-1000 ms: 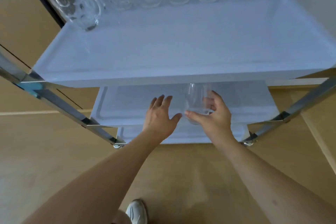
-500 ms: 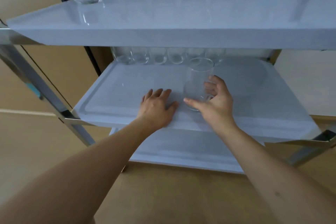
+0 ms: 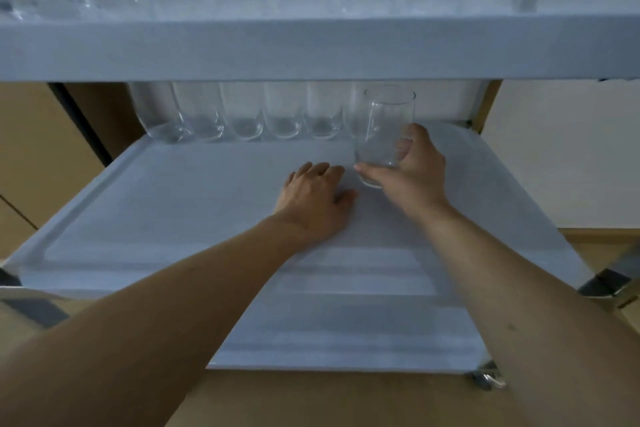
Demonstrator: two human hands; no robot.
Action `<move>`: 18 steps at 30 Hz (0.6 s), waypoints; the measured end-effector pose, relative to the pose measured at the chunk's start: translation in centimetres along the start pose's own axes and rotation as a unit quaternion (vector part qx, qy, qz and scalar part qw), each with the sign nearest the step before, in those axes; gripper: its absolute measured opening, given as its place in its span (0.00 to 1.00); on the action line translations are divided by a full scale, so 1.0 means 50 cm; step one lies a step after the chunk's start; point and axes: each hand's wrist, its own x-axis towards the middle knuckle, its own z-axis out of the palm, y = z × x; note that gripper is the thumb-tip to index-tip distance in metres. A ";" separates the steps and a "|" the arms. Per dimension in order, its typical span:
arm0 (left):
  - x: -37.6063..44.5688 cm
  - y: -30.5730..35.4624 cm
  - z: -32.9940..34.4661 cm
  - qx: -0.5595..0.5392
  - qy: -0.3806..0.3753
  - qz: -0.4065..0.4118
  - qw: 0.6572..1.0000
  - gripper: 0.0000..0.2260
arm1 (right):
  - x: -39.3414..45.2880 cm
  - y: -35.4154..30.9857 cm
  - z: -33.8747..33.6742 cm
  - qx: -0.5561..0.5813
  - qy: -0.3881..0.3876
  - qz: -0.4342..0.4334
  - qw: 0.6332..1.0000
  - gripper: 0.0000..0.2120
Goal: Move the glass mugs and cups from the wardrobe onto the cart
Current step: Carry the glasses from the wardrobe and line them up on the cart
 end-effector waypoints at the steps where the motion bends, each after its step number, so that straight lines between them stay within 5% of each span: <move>1: 0.003 0.009 0.008 0.005 0.000 0.006 1.000 0.22 | 0.014 0.006 -0.004 -0.001 0.006 0.000 1.000 0.39; 6: -0.004 0.014 0.028 0.022 -0.005 0.008 1.000 0.33 | 0.073 0.041 -0.008 -0.014 0.003 0.009 1.000 0.41; 18: -0.012 0.017 0.035 0.056 0.018 0.039 0.998 0.28 | 0.199 0.090 0.023 -0.009 0.054 0.039 0.998 0.49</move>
